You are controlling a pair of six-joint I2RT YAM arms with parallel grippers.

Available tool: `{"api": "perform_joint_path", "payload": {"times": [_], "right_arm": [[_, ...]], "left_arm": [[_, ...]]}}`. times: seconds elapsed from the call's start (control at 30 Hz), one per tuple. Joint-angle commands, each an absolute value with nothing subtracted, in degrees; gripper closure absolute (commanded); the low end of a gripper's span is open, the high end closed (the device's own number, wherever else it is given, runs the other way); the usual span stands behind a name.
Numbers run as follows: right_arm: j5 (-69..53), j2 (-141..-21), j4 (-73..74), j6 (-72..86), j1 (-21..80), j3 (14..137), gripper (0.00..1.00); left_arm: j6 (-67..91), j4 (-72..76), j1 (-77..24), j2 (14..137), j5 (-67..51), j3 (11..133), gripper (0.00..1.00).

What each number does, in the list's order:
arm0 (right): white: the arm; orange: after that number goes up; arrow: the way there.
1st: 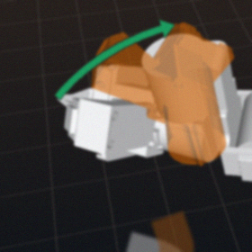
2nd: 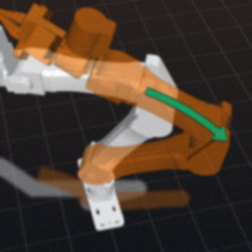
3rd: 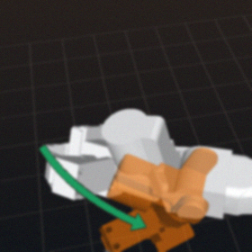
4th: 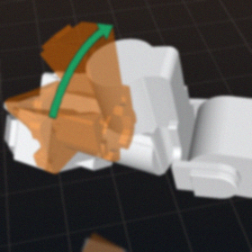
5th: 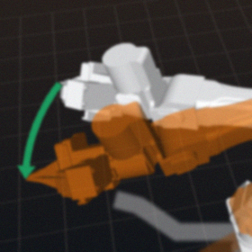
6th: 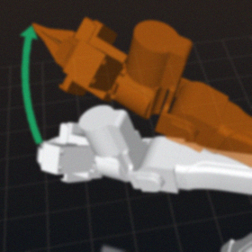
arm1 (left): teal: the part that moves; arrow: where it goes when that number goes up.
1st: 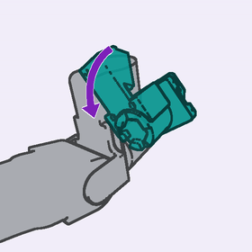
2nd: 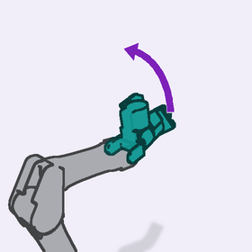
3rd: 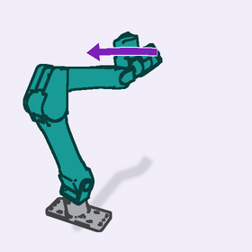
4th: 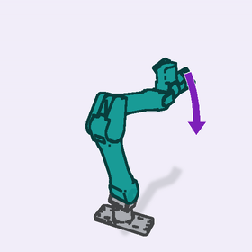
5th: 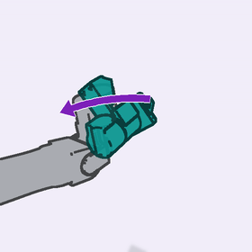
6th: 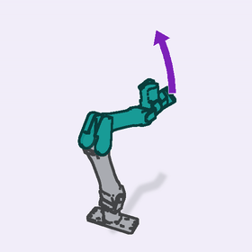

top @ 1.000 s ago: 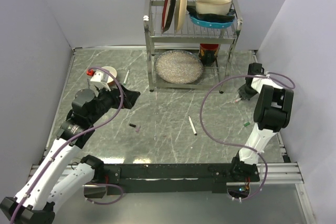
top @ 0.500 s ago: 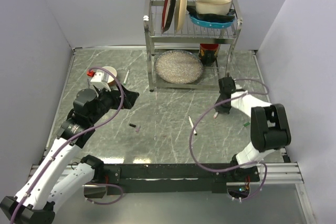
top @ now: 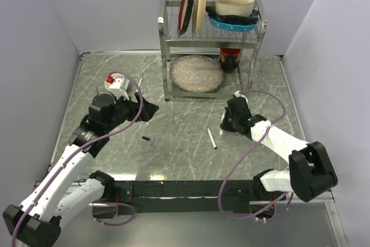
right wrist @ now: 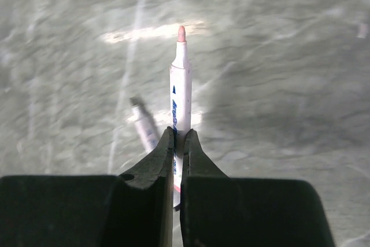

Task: Insert the pens into the pen caps

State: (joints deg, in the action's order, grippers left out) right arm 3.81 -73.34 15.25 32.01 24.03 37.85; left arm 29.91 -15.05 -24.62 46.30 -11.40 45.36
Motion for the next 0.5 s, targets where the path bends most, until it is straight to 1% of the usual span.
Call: {"api": "perform_joint_path", "payload": {"times": [0.0, 0.03, 0.07, 0.13, 0.17, 0.2, 0.27, 0.37, 0.47], "right_arm": [[0.6, -67.5, 9.1, 30.6, 28.5, 36.3, 1.00], [0.2, -65.9, 7.1, 30.6, 30.0, 35.7, 1.00], [0.2, -64.5, 6.1, 30.6, 32.9, 35.3, 1.00], [0.2, -60.3, 4.1, 30.9, 36.2, 34.6, 1.00], [0.2, -59.2, 2.7, 31.3, 39.1, 34.5, 1.00], [0.2, -57.7, 2.0, 31.5, 40.3, 34.5, 1.00], [1.0, -56.6, 1.2, 32.1, 42.8, 35.2, 1.00], [1.9, -55.8, 1.2, 32.7, 46.4, 36.6, 1.00], [2.5, -55.6, 1.3, 33.2, 48.6, 37.4, 1.00]], "left_arm": [[35.9, -11.3, -24.9, 47.5, -19.0, 44.6, 0.12], [37.4, -9.9, -24.9, 48.0, -20.4, 43.6, 0.14], [39.2, -8.1, -24.9, 48.5, -23.4, 42.6, 0.18], [44.4, -1.7, -24.9, 50.8, -26.5, 39.8, 0.28], [46.0, 0.1, -25.0, 51.8, -28.0, 38.9, 0.35], [48.8, 5.6, -25.0, 53.7, -30.0, 37.6, 0.36], [50.7, 9.2, -25.8, 55.6, -31.0, 37.0, 0.35], [51.0, 12.5, -29.0, 59.1, -28.7, 37.9, 0.32], [50.7, 16.0, -32.2, 62.0, -26.9, 38.6, 0.33]]}}
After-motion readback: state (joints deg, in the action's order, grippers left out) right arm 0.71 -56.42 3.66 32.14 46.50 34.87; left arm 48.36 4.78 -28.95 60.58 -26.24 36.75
